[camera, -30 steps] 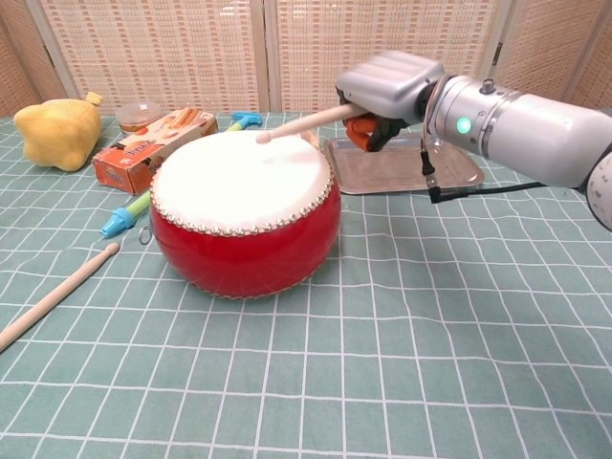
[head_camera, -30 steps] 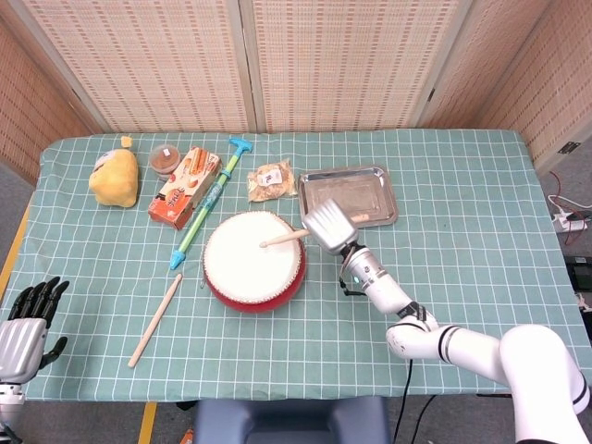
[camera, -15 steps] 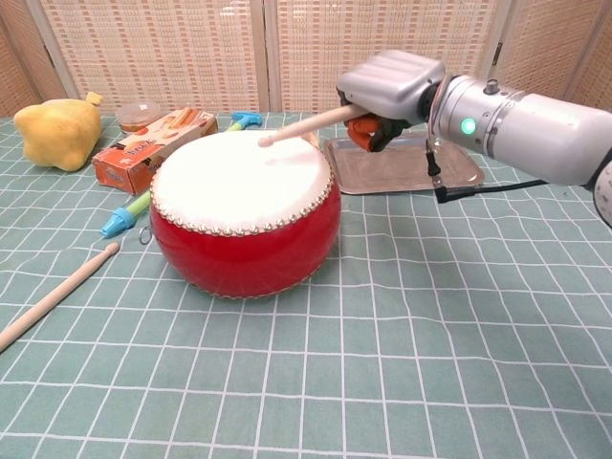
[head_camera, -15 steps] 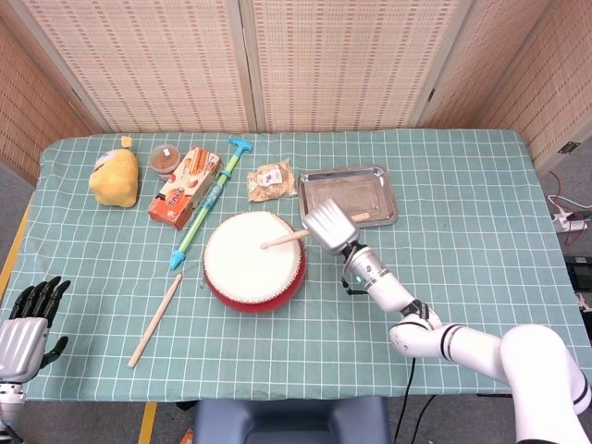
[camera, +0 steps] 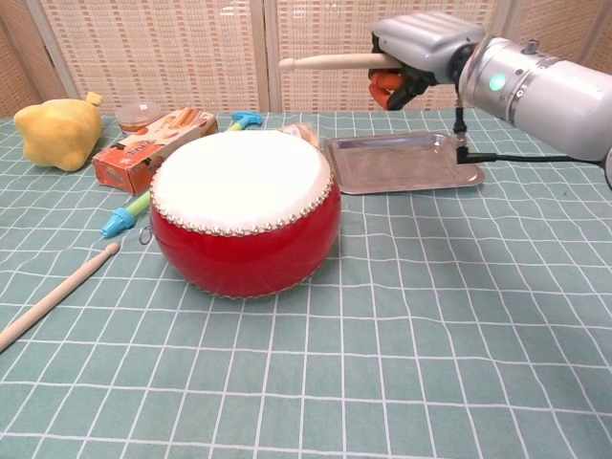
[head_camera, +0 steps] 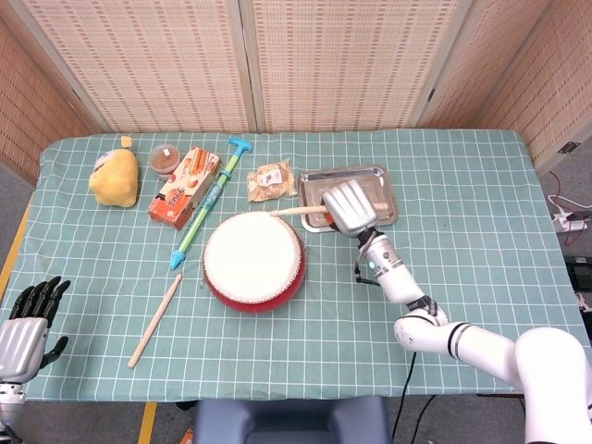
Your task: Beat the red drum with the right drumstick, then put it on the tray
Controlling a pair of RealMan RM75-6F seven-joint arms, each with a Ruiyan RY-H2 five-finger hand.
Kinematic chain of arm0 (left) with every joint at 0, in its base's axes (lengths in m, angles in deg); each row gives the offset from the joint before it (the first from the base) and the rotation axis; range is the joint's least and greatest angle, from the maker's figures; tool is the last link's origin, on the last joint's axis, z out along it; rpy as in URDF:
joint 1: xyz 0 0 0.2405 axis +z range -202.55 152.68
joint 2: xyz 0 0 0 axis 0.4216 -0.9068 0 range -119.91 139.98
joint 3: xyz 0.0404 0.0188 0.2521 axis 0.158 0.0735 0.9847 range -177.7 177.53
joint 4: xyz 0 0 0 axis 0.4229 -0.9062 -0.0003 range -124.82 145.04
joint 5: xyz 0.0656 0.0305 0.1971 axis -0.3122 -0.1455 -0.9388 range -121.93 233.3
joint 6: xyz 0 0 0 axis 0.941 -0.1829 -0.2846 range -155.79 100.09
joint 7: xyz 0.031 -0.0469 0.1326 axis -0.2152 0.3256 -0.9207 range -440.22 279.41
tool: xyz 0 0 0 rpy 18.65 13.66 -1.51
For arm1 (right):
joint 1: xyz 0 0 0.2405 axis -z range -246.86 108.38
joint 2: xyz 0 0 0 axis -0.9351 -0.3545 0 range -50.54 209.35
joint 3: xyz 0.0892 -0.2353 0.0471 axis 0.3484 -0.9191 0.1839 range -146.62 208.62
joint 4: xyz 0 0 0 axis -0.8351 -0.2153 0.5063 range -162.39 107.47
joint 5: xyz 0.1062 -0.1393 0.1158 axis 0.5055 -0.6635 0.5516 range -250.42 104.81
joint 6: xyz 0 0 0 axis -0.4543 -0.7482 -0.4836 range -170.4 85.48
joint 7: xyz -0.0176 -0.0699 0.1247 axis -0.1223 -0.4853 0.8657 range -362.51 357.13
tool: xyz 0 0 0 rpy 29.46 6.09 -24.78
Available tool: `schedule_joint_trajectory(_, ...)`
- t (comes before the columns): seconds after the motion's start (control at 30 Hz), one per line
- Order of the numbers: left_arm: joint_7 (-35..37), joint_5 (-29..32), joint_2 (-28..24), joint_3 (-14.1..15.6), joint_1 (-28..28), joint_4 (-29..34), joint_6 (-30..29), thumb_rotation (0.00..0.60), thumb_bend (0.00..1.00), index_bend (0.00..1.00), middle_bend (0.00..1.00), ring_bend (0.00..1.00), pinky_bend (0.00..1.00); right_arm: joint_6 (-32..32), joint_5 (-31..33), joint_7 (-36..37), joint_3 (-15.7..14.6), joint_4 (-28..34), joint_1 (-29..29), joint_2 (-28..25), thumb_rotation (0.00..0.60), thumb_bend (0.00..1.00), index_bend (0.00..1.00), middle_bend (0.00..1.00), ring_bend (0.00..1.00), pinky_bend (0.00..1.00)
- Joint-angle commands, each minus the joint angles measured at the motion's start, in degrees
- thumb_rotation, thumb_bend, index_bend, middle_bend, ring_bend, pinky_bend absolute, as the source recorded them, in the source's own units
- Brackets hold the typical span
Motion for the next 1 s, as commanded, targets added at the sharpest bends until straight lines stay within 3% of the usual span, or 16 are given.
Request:
schedule_joint_trajectory(0.03, -0.31, -0.07, -0.05, 0.05, -0.03, 0.22, 0.03, 0.600, 0.26, 0.00, 0.00, 0.00, 0.00, 3.38, 3.45, -1.12, -0.16, -5.87, 0.41, 0.44, 0.600, 0.61, 1.00, 0.97, 1.00, 1.00)
schedule_joint_trajectory(0.23, -1.44, 0.17, -0.26, 0.17, 0.10, 1.35, 0.08, 0.600, 0.26, 0.00, 0.00, 0.00, 0.00, 10.51, 5.00, 3.25, -1.56, -19.67, -0.23, 5.89, 0.600, 0.61, 1.00, 0.97, 0.99, 1.00)
schedule_joint_trajectory(0.53, -3.21, 0.92, -0.98, 0.18, 0.28, 3.13, 0.29, 0.600, 0.26, 0.00, 0.00, 0.00, 0.00, 15.65, 0.00, 18.67, -2.07, -37.89, -3.22, 15.02, 0.600, 0.61, 1.00, 0.87, 0.84, 1.00)
schedule_joint_trajectory(0.73, -4.03, 1.47, -1.24, 0.00, 0.12, 3.92, 0.70, 0.600, 0.25, 0.00, 0.00, 0.00, 0.00, 19.03, -2.70, 27.83, -2.60, -46.46, -5.12, 19.37, 0.600, 0.56, 0.90, 0.76, 0.70, 0.85)
schedule_joint_trajectory(0.87, -4.46, 1.79, -1.35, -0.03, 0.01, 4.22, 1.04, 0.600, 0.26, 0.00, 0.00, 0.00, 0.00, 21.07, -3.94, 31.97, -2.99, -49.76, -5.78, 21.09, 0.600, 0.49, 0.78, 0.64, 0.56, 0.69)
schedule_joint_trajectory(1.0, -4.73, 2.14, -1.39, -0.09, -0.02, 4.36, 1.24, 0.600, 0.26, 0.00, 0.00, 0.00, 0.00, 22.62, -4.74, 35.09, -3.08, -51.87, -6.26, 21.98, 0.600, 0.45, 0.66, 0.53, 0.44, 0.61)
